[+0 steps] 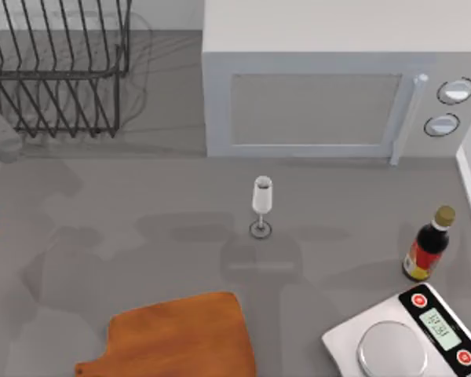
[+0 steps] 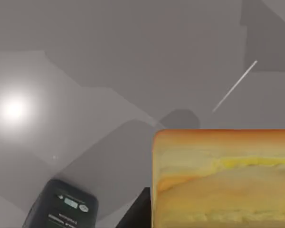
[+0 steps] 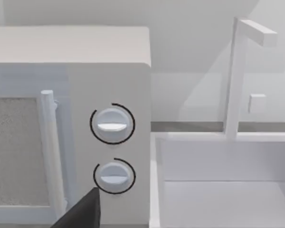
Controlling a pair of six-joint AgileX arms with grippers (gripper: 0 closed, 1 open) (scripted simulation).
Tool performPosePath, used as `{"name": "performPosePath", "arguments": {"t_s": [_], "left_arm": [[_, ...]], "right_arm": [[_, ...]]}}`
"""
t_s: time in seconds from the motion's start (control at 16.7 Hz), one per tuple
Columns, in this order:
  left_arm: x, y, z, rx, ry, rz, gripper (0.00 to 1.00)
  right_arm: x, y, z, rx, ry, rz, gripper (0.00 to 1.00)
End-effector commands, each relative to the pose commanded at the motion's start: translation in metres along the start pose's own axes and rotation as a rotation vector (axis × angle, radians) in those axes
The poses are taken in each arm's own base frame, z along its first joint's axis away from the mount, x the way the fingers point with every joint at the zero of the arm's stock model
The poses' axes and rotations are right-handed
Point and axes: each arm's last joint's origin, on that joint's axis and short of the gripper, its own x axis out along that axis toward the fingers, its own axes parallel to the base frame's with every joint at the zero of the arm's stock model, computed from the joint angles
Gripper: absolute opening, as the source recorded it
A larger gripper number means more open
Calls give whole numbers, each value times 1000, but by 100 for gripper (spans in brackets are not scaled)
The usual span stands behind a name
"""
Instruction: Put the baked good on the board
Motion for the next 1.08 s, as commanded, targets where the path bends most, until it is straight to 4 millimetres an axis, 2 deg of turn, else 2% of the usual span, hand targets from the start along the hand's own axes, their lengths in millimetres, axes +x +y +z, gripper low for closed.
{"name": "performPosePath", "arguments": {"t_s": [0.24,0.54,0.78,1.08], "left_arm": [[-4,-2,6,-34,-11,31,0],[-15,-20,35,-226,-61,112,0],[-9,-51,63,-512,-80,105,0],[22,-104,85,-989,20,49,0]], "right_arm": [[0,0,0,0,0,0,100],[0,0,0,0,0,0,100],[0,0,0,0,0,0,100],[0,0,0,0,0,0,100]]}}
